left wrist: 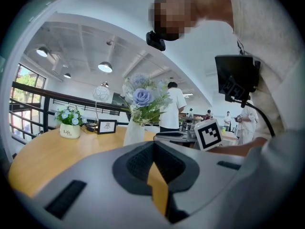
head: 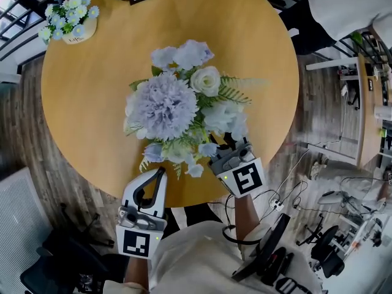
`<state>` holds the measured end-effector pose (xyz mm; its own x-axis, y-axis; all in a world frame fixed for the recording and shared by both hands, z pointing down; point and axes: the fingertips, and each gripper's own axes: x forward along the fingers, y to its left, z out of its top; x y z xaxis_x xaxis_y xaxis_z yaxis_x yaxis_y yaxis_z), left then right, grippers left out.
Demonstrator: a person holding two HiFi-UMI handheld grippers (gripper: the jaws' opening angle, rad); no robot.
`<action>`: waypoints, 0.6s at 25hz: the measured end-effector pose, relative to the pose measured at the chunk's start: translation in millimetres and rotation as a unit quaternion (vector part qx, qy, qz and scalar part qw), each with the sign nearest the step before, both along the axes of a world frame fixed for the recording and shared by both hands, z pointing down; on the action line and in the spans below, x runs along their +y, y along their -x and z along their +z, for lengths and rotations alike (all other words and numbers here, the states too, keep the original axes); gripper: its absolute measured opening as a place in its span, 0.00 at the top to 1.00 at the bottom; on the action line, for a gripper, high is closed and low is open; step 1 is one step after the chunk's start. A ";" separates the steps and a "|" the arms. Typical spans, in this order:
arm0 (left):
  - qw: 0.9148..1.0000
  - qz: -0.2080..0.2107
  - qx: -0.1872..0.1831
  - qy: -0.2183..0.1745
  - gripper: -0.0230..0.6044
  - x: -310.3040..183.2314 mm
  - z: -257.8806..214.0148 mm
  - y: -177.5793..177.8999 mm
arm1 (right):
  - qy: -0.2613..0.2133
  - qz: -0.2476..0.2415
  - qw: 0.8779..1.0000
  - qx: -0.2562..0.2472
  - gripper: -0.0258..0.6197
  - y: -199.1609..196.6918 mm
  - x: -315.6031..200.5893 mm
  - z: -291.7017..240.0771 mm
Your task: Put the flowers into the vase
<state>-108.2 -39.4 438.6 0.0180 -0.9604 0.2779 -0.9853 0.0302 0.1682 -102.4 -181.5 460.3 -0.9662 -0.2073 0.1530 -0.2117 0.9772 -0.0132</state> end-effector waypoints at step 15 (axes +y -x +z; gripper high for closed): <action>0.999 -0.006 -0.030 -0.028 0.95 -13.1 -27.3 -35.9 | 0.009 0.038 0.998 -0.055 0.95 -42.7 5.8 -37.1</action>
<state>-72.2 -52.5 411.3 -0.0097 -0.9747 0.2233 -0.9933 0.0352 0.1103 -59.7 -175.6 423.2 -0.9592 -0.2782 0.0506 -0.2809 0.9580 -0.0576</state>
